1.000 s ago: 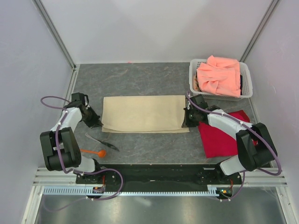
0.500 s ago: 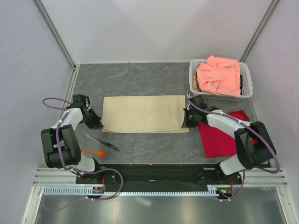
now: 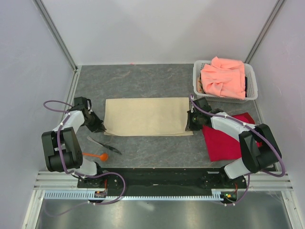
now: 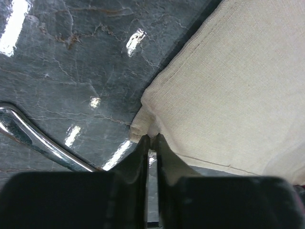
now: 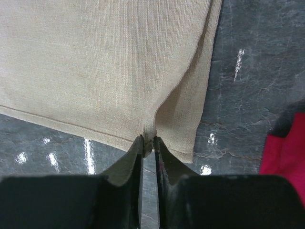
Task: Fold the napkin into a case and place the utensils inside
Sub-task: Fold and flatten the napkin at the center of the board, then smooth out the rectangle-folded napkin at the center of the board.
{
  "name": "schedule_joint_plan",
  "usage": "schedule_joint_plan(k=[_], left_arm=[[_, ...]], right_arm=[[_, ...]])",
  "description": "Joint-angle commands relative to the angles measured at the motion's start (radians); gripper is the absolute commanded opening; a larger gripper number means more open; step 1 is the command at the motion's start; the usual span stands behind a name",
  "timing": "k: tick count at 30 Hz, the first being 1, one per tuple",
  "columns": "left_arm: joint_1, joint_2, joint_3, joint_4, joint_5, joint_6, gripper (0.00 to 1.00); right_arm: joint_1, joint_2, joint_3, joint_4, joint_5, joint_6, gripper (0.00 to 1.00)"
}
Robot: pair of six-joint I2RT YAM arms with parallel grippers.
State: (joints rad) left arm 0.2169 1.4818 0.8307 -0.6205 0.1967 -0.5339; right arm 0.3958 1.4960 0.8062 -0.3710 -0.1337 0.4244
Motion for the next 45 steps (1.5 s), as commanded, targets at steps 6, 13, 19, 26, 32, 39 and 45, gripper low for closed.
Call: schedule_joint_plan(k=[6, 13, 19, 26, 32, 39, 45], left_arm=[[0.027, -0.141, 0.030, -0.053, 0.171, 0.005, 0.39], [0.024, -0.166, 0.054, -0.016, 0.254, -0.035, 0.27], [0.024, -0.074, 0.028, 0.024, 0.282, -0.025, 0.17], [0.024, -0.038, -0.024, 0.056, 0.265, -0.006, 0.17], [0.024, 0.000, -0.038, 0.090, 0.260, -0.017, 0.12], [0.022, -0.008, -0.035, 0.091, 0.259, -0.018, 0.12], [0.024, -0.009, -0.033, 0.091, 0.265, -0.017, 0.12]], right_arm=[[0.002, -0.117, 0.028, -0.118, 0.092, -0.012, 0.43], [0.009, -0.106, 0.076, -0.120, 0.074, -0.026, 0.51], [0.018, -0.036, 0.080, -0.095, 0.091, -0.021, 0.49], [0.018, -0.025, 0.016, -0.046, 0.095, 0.007, 0.39], [0.018, 0.010, 0.008, -0.031, 0.089, 0.005, 0.37], [0.018, 0.030, 0.005, -0.014, 0.088, 0.004, 0.33], [0.018, 0.046, -0.002, 0.003, 0.089, 0.010, 0.26]])
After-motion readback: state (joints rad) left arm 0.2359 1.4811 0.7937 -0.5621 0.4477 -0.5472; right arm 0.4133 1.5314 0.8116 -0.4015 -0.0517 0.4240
